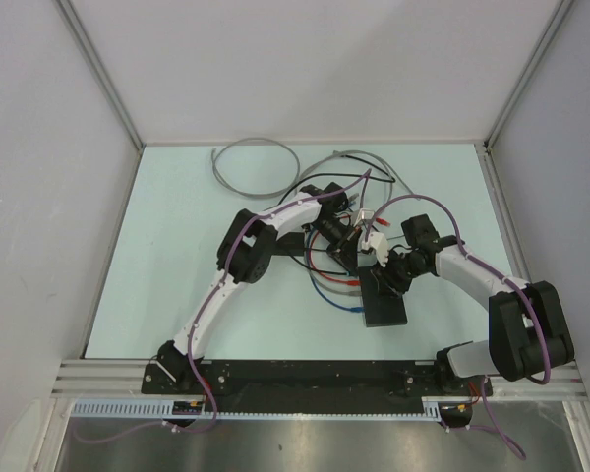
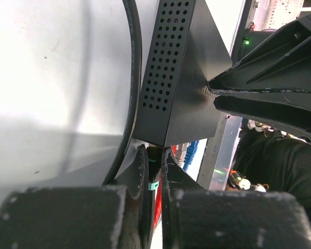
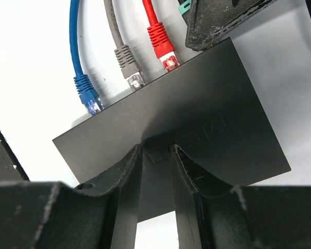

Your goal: Pull the plug from the switch port

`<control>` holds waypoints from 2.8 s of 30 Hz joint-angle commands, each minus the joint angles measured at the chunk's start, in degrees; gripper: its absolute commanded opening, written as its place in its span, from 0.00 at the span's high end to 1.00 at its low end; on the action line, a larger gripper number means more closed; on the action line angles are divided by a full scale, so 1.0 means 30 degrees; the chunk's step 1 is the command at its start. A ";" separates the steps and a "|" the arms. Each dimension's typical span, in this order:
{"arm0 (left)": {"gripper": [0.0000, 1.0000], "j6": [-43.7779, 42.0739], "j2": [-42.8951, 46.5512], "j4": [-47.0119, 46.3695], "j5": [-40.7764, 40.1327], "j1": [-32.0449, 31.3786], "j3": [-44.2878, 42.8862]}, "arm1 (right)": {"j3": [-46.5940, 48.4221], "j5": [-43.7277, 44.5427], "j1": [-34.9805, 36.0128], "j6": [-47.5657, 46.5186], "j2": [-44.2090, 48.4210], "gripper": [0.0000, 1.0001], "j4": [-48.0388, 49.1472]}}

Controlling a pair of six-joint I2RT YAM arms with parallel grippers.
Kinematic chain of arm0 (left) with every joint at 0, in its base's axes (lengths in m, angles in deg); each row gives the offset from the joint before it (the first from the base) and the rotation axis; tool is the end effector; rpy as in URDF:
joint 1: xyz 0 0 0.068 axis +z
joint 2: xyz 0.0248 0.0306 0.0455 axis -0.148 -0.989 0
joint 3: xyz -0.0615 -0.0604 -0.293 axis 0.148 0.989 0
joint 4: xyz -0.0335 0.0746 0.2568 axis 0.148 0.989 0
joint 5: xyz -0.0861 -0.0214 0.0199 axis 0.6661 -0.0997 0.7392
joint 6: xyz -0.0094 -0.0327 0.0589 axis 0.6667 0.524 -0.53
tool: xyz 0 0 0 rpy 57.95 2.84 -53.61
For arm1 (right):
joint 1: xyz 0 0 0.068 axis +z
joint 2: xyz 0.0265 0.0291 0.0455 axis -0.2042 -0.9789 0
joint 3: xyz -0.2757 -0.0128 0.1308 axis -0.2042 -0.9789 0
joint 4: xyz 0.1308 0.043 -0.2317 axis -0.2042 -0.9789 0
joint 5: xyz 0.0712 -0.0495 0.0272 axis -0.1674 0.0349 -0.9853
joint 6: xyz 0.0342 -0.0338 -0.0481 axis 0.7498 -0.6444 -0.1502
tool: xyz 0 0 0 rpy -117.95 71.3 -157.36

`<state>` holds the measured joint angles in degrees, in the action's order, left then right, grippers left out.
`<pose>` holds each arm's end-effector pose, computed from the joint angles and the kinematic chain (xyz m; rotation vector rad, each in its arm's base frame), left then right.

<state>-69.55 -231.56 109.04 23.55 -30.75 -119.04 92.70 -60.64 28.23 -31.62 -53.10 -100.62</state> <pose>0.3927 -0.3831 0.0981 -1.0377 -2.3068 1.4826 0.2249 0.0966 0.1896 -1.4208 2.2076 0.6300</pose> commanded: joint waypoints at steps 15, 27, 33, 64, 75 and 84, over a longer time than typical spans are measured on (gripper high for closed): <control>1.00 -0.2079 -0.0938 0.2082 -1.1965 -0.0534 0.1795 | -0.1020 0.2671 0.0143 -0.0080 -0.0795 0.66 -0.1104; 1.00 -0.4948 -0.1728 0.5887 -0.9478 0.1017 0.1561 | -0.1020 0.2642 0.0143 -0.0080 -0.0825 0.66 -0.1104; 1.00 -0.4979 -0.2611 0.7212 -1.2140 0.0287 -0.2511 | -0.0961 0.2701 0.0143 0.0007 -0.1029 0.65 -0.1016; 1.00 -0.4334 -0.2374 0.7386 -1.3612 0.0021 -0.1223 | 0.2994 0.0675 0.1959 0.3985 -0.3311 0.58 0.0241; 1.00 -0.4393 -0.1264 0.6657 -1.1501 0.1336 0.2137 | 0.3198 0.4573 0.2252 0.9998 -0.6271 0.71 0.2472; 1.00 -0.3838 -0.0491 0.5303 -1.1350 0.2659 0.3273 | 0.3258 0.5484 0.2281 0.9529 -0.6801 0.74 0.1826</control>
<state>-79.01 -224.44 122.72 16.69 -25.90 -106.08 105.47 -58.80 36.47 -0.94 -69.04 -91.44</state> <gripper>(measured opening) 0.060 0.260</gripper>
